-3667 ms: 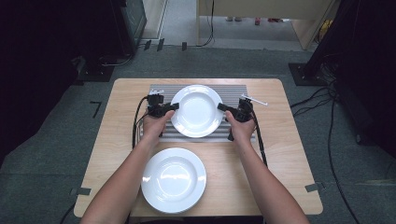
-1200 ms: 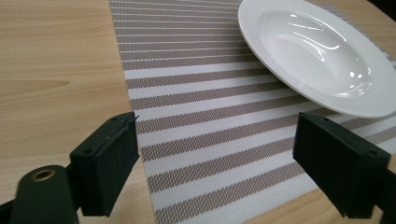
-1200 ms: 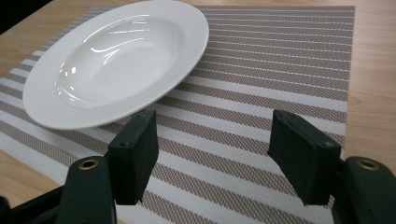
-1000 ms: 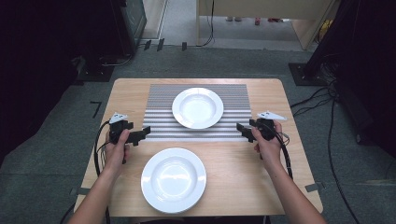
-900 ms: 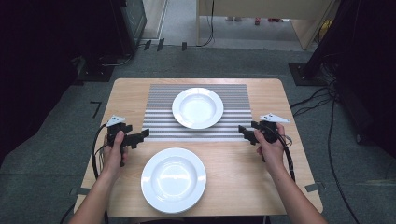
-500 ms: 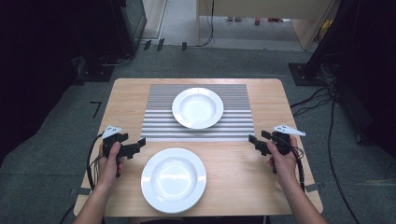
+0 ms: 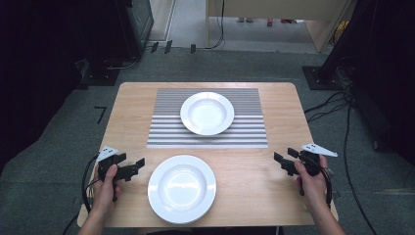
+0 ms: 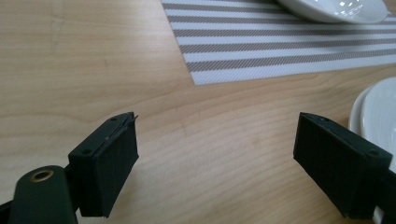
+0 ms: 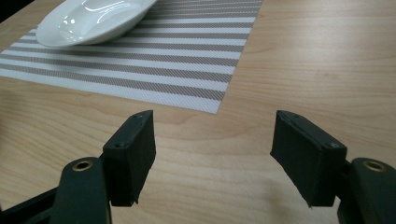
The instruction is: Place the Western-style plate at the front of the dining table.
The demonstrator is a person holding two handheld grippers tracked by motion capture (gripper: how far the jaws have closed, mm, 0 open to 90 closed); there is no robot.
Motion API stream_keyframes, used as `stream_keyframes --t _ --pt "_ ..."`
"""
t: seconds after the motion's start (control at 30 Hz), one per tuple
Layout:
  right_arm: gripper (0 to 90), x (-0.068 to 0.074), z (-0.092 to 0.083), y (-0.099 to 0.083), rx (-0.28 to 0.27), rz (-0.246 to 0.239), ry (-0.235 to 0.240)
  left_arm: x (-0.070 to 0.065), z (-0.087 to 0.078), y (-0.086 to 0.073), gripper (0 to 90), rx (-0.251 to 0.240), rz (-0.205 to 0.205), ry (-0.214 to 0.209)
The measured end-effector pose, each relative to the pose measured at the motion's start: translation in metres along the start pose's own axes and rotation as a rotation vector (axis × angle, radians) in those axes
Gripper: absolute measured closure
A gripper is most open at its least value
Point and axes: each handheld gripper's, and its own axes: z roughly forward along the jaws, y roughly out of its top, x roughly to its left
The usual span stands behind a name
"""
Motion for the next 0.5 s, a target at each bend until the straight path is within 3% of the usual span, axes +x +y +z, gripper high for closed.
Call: stream_keyframes --t 0.23,0.5 --pt "28.8 -0.012 -0.015 -0.014 0.013 0.022 -0.022 0.008 -0.011 -0.023 13.8 0.014 -0.021 0.019" --pt "27.9 -0.02 -0.027 -0.031 0.04 0.015 -0.051 0.011 -0.026 -0.033 13.7 0.024 -0.007 0.049"
